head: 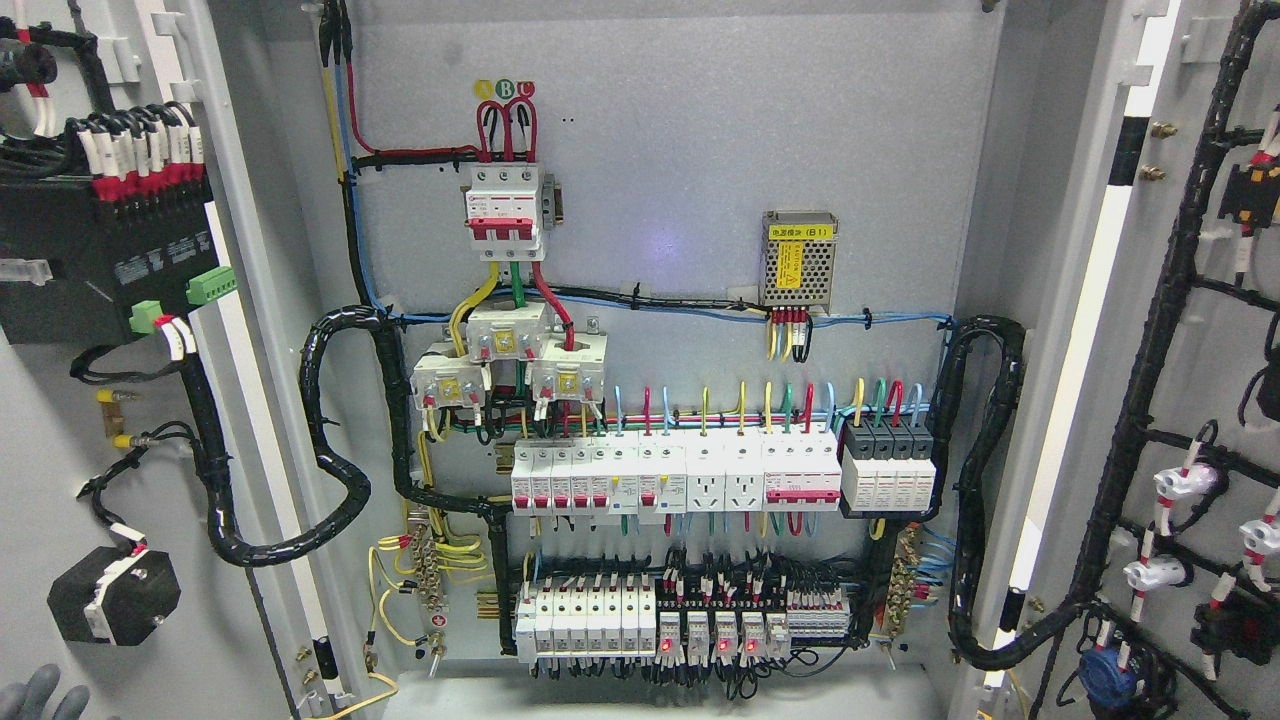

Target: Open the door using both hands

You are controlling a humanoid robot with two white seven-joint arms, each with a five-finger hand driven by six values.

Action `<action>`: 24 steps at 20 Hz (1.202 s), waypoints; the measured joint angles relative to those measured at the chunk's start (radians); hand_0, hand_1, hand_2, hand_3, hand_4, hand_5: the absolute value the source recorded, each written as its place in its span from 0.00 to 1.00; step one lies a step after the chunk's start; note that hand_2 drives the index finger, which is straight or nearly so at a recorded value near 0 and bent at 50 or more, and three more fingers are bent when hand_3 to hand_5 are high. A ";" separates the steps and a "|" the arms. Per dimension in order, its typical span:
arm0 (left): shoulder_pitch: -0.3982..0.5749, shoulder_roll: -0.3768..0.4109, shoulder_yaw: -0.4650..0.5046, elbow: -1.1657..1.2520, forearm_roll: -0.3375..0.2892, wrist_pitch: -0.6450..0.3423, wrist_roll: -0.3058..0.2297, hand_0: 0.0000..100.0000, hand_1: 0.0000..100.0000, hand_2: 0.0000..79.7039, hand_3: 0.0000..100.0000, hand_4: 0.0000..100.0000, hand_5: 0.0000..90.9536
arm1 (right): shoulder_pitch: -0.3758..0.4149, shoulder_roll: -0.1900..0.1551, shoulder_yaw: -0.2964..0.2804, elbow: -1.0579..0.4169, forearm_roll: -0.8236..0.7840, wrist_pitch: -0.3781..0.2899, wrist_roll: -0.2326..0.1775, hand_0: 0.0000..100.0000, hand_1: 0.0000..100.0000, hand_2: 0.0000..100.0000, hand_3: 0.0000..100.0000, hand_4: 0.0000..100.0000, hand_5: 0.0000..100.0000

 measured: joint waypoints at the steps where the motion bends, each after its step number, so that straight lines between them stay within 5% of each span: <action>1: 0.001 0.006 0.009 0.003 0.008 0.001 0.000 0.00 0.00 0.00 0.00 0.00 0.00 | 0.000 0.001 -0.002 0.002 0.000 0.000 -0.001 0.19 0.00 0.00 0.00 0.00 0.00; 14: 0.009 0.056 0.117 0.070 0.096 0.005 -0.002 0.00 0.00 0.00 0.00 0.00 0.00 | -0.002 0.016 -0.012 0.006 0.000 -0.006 -0.004 0.19 0.00 0.00 0.00 0.00 0.00; 24: 0.005 0.080 0.169 0.141 0.140 0.005 -0.002 0.00 0.00 0.00 0.00 0.00 0.00 | 0.005 0.007 0.035 -0.021 0.001 -0.021 -0.001 0.19 0.00 0.00 0.00 0.00 0.00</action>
